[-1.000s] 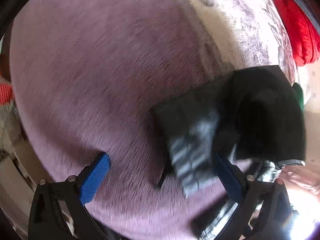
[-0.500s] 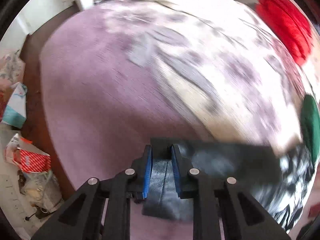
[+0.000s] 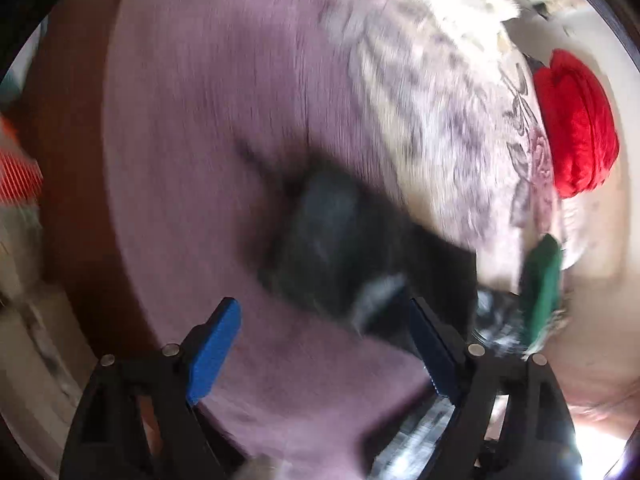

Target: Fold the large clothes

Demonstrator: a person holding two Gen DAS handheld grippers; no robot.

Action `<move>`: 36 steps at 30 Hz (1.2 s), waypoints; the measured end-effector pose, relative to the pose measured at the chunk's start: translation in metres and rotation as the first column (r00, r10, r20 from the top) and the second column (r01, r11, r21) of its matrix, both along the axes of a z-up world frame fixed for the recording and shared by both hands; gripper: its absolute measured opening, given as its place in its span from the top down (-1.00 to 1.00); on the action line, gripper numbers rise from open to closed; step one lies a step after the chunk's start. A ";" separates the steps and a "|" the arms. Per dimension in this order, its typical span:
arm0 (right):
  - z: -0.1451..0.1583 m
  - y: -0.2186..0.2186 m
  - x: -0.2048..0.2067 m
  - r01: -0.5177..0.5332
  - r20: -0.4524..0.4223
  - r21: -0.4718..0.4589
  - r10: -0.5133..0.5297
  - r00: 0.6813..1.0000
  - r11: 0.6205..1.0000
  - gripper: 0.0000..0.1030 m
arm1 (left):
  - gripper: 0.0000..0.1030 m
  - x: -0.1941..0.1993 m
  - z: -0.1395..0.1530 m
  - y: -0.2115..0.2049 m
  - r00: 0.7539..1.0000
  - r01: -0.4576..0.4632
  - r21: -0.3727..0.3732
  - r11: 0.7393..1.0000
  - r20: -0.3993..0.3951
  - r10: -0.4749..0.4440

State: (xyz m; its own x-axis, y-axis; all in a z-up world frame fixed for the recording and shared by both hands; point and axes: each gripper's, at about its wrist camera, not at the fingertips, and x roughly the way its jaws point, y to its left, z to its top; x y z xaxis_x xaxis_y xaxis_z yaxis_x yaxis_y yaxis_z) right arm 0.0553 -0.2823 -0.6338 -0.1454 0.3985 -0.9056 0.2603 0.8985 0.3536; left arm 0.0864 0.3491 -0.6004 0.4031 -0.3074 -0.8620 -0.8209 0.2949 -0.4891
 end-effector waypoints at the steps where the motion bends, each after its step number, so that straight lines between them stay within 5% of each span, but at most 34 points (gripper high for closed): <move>1: -0.007 0.001 0.003 0.003 -0.002 0.001 -0.003 1.000 1.000 -0.26 | -0.63 0.000 -0.014 -0.007 0.999 -0.040 -0.051 0.998 0.013 0.041; 5: -0.005 -0.005 0.005 0.007 -0.004 0.000 -0.007 1.000 1.000 -0.26 | -0.63 0.004 -0.073 -0.024 0.971 -0.227 -0.199 0.953 0.024 0.236; 10: -0.002 0.001 0.006 -0.027 0.013 -0.025 0.027 1.000 0.999 -0.26 | -0.63 0.018 -0.056 -0.023 0.922 -0.376 -0.074 0.924 0.074 0.381; 11: -0.002 0.003 0.007 -0.048 0.025 -0.041 0.049 0.998 0.998 -0.26 | -0.62 0.028 -0.048 -0.021 0.927 -0.362 -0.028 0.932 0.097 0.363; 13: -0.020 0.036 0.003 -0.079 0.038 -0.074 0.082 0.996 0.994 -0.26 | -0.32 0.044 -0.041 -0.014 0.936 -0.336 0.027 0.942 0.121 0.330; 15: -0.025 0.043 0.003 -0.099 0.041 -0.085 0.103 0.994 0.991 -0.26 | 0.66 0.058 -0.045 -0.005 0.947 -0.309 0.061 0.949 0.114 0.301; 16: -0.029 0.049 0.002 -0.103 0.041 -0.088 0.106 0.993 0.991 -0.26 | 0.80 0.061 -0.049 -0.003 0.950 -0.300 0.063 0.952 0.116 0.291; 20: -0.027 0.051 0.004 -0.109 0.045 -0.093 0.114 0.992 0.990 -0.26 | 0.87 0.057 -0.053 0.001 0.939 -0.328 0.062 0.943 0.126 0.318; 27: -0.029 0.054 0.015 -0.100 0.050 -0.114 0.106 0.993 0.988 -0.26 | 0.89 0.003 -0.016 -0.028 0.943 -0.332 0.199 0.922 0.101 0.317; 32: -0.030 0.057 0.029 -0.097 0.054 -0.111 0.103 0.993 0.989 -0.26 | 0.88 -0.042 -0.042 -0.040 0.911 -0.411 0.090 0.907 0.058 0.408; 36: -0.026 0.051 0.038 -0.094 0.068 -0.147 0.105 0.992 0.985 -0.26 | 0.85 -0.052 -0.043 -0.052 0.912 -0.403 0.034 0.915 0.094 0.399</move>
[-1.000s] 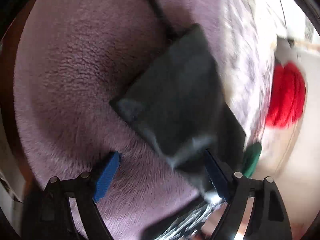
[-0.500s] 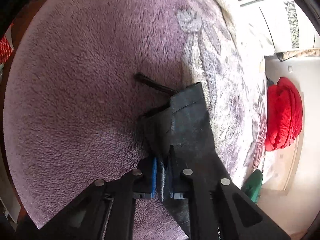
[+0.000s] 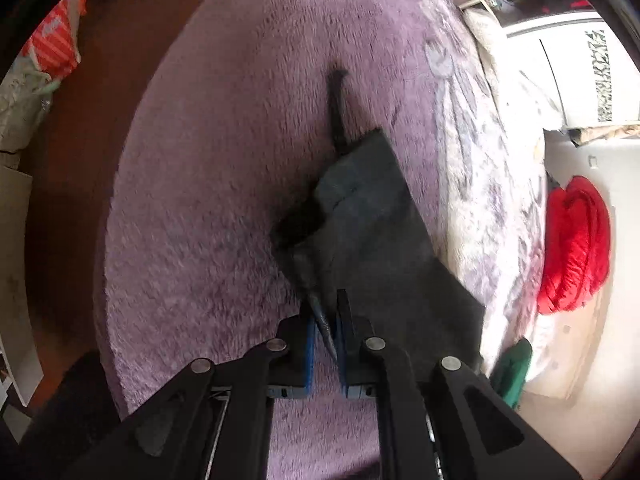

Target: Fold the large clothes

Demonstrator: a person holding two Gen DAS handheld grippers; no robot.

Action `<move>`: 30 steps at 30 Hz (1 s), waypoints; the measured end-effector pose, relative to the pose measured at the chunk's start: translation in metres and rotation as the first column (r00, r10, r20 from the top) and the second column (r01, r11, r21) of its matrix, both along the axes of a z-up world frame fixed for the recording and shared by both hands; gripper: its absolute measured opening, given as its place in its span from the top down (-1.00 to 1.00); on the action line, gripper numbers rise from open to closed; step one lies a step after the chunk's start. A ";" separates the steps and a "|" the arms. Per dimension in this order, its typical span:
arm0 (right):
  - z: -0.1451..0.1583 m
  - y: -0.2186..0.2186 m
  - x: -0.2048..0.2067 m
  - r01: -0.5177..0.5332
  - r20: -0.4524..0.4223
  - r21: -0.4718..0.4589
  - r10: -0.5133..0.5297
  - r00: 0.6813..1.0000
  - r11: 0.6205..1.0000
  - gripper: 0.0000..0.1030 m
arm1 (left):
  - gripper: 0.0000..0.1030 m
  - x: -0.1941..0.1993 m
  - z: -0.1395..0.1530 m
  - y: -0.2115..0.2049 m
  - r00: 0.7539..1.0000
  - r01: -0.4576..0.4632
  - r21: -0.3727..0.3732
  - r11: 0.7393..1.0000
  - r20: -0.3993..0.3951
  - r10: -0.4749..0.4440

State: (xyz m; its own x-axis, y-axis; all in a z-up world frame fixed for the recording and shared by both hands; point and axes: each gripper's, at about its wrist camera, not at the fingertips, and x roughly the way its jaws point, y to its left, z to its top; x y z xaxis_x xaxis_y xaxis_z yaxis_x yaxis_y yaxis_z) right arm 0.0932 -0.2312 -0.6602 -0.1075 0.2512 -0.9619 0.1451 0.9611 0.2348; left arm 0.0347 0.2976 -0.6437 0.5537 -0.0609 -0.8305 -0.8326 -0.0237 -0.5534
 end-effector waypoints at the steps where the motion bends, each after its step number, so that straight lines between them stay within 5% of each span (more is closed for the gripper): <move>1: 0.002 -0.005 0.002 0.003 0.010 -0.025 -0.003 1.000 1.000 -0.26 | 0.84 -0.003 -0.001 -0.001 1.000 0.002 -0.013 1.000 0.018 -0.002; 5: -0.003 -0.026 0.009 0.050 0.016 -0.056 -0.049 0.999 0.997 -0.36 | 0.58 0.019 -0.030 -0.003 0.990 0.004 -0.127 0.992 0.143 0.014; 10: -0.008 -0.049 0.009 0.088 -0.002 -0.043 -0.089 0.996 0.995 -0.37 | 0.45 0.034 -0.034 -0.002 0.987 -0.059 -0.082 0.995 0.142 0.070; 13: -0.007 -0.056 0.010 0.058 0.006 -0.054 -0.058 0.998 0.997 -0.37 | 0.53 0.033 -0.024 -0.009 0.991 -0.065 -0.022 0.998 0.120 0.067; 15: -0.005 -0.058 0.010 0.043 0.009 -0.057 -0.043 0.999 0.997 -0.37 | 0.96 0.038 -0.012 -0.009 0.996 -0.047 0.055 0.997 0.077 0.043; 20: 0.001 -0.062 0.009 0.014 0.046 -0.062 -0.011 0.999 0.998 -0.37 | 0.96 0.053 0.041 0.002 0.997 0.031 0.244 0.969 0.055 -0.046; 22: 0.011 -0.069 0.017 -0.032 0.058 -0.165 0.043 0.997 0.986 -0.37 | 0.96 0.070 0.072 0.004 0.995 0.084 0.333 0.939 0.030 -0.100; 25: 0.018 -0.064 0.023 -0.165 0.057 -0.466 0.215 0.975 0.869 -0.57 | 0.96 0.099 0.130 -0.012 0.974 0.211 0.494 0.843 -0.038 -0.222; 27: 0.023 -0.072 0.027 -0.172 0.061 -0.491 0.231 0.971 0.854 -0.58 | 0.96 0.119 0.167 -0.031 0.950 0.290 0.579 0.762 -0.080 -0.301; 30: 0.033 -0.093 0.033 -0.134 0.085 -0.456 0.193 0.978 0.880 -0.58 | 0.96 0.151 0.205 -0.058 0.911 0.371 0.648 0.665 -0.113 -0.397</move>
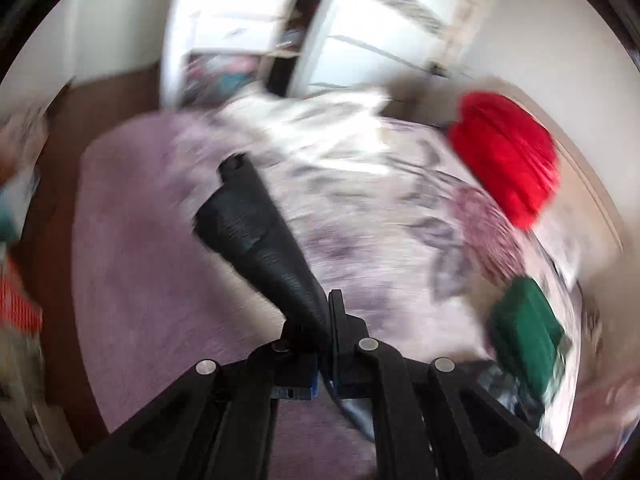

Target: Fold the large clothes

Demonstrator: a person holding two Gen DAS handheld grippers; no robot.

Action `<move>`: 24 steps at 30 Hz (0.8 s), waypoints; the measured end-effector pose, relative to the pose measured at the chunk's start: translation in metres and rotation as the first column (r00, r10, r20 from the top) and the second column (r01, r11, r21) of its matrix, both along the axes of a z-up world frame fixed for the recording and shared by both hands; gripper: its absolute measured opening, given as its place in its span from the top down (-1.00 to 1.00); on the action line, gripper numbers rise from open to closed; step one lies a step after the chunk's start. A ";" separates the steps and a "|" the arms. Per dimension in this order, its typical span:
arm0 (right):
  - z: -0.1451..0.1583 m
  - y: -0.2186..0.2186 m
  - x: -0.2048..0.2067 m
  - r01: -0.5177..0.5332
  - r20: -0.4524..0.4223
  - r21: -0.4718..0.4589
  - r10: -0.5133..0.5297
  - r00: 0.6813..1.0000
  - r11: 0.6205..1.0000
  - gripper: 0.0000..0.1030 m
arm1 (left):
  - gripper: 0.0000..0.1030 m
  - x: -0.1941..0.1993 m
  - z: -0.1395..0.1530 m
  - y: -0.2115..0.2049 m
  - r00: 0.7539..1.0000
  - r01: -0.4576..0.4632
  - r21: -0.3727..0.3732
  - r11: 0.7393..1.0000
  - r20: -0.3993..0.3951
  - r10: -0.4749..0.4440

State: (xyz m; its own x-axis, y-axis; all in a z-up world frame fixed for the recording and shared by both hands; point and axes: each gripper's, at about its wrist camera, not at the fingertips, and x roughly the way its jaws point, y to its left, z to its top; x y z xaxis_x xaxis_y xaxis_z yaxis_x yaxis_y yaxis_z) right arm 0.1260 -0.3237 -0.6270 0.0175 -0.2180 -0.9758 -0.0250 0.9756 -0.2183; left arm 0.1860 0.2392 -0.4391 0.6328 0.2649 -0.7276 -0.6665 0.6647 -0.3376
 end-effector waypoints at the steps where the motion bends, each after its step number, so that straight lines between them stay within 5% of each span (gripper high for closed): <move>1: 0.005 -0.011 0.002 0.033 0.003 0.037 -0.033 0.999 0.999 -0.58 | 0.96 0.013 0.015 -0.017 0.999 0.048 0.038 0.998 0.003 -0.048; 4: 0.019 -0.050 -0.001 0.150 -0.002 0.175 -0.152 0.988 0.973 -0.58 | 0.96 0.050 0.044 -0.064 0.981 0.193 0.100 0.976 0.012 -0.195; 7: 0.033 -0.093 -0.011 0.235 0.007 0.252 -0.244 0.970 0.939 -0.58 | 0.96 0.079 0.060 -0.130 0.937 0.345 0.112 0.932 0.020 -0.350; 13: 0.049 -0.201 -0.043 0.394 0.015 0.306 -0.418 0.908 0.867 -0.58 | 0.96 0.141 0.039 -0.307 0.748 0.663 0.036 0.748 -0.016 -0.663; 20: 0.037 -0.311 -0.110 0.567 -0.034 0.318 -0.589 0.807 0.760 -0.58 | 0.95 0.161 -0.057 -0.460 0.498 0.838 -0.156 0.523 -0.174 -0.850; 24: 0.030 -0.347 -0.135 0.609 -0.077 0.361 -0.629 0.774 0.706 -0.58 | 0.84 0.151 -0.084 -0.493 0.405 0.862 -0.204 0.464 -0.272 -0.873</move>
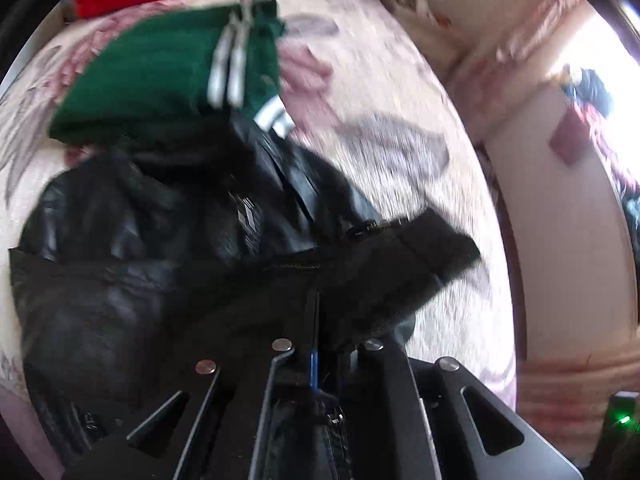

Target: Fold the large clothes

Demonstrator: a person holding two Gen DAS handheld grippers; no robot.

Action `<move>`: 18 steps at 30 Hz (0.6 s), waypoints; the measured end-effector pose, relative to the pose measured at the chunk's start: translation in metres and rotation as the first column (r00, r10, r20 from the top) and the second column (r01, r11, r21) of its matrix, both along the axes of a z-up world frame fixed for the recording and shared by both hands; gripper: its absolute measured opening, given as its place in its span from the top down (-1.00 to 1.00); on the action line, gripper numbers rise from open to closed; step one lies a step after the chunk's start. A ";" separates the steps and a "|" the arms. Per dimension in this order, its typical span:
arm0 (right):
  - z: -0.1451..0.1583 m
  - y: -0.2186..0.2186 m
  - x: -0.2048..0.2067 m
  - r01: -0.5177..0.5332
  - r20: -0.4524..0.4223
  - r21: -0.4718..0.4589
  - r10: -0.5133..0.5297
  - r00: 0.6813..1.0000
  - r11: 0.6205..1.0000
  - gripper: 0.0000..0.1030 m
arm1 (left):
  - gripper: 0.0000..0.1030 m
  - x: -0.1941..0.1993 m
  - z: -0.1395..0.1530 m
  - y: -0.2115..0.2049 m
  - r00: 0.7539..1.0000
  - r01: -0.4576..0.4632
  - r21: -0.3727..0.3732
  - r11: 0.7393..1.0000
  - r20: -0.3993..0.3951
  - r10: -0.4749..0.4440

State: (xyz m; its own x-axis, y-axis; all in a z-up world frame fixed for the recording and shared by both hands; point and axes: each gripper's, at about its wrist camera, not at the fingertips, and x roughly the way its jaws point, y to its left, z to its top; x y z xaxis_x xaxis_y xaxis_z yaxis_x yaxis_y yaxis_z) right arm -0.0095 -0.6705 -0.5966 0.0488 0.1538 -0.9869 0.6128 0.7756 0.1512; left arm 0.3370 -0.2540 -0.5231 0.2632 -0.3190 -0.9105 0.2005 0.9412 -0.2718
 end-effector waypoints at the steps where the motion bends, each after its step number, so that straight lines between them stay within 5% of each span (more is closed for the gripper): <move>1: 0.000 -0.005 -0.003 0.004 0.005 0.026 -0.004 1.000 1.000 -0.58 | 0.83 -0.007 -0.001 -0.005 1.000 0.007 0.008 1.000 -0.007 -0.007; 4: 0.003 -0.013 -0.004 0.009 0.036 0.119 -0.013 0.999 0.993 -0.58 | 0.37 -0.008 0.003 -0.009 0.999 0.041 0.016 0.999 -0.034 -0.040; 6: 0.005 -0.014 0.001 -0.003 0.060 0.175 -0.008 0.998 0.985 -0.58 | -0.50 -0.011 0.014 -0.005 0.998 0.051 0.005 0.999 -0.028 -0.051; 7: 0.009 -0.011 0.006 -0.012 0.072 0.193 -0.002 0.997 0.981 -0.58 | -0.60 -0.012 0.021 0.000 0.998 0.053 -0.007 0.999 -0.023 -0.053; 12: 0.024 0.004 0.043 -0.094 0.119 0.265 0.064 0.991 0.960 -0.58 | -0.62 -0.018 0.051 0.049 1.000 0.014 0.009 1.000 -0.010 -0.014; 15: 0.022 0.021 0.076 -0.122 0.140 0.329 0.079 0.987 0.937 -0.58 | -0.62 -0.021 0.053 0.124 0.992 -0.129 0.106 0.986 0.017 0.128; 18: 0.009 0.039 0.113 -0.134 0.163 0.365 0.079 0.983 0.921 -0.58 | -0.62 -0.015 0.026 0.209 0.948 -0.312 0.285 0.906 0.033 0.316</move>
State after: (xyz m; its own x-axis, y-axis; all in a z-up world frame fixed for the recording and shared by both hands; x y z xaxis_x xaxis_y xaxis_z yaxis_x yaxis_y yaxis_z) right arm 0.1040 -0.6317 -0.5879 0.1475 0.5212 -0.8406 0.4800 0.7054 0.5216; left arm 0.3216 -0.0452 -0.4971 0.2938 0.0496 -0.9546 -0.1202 0.9926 0.0146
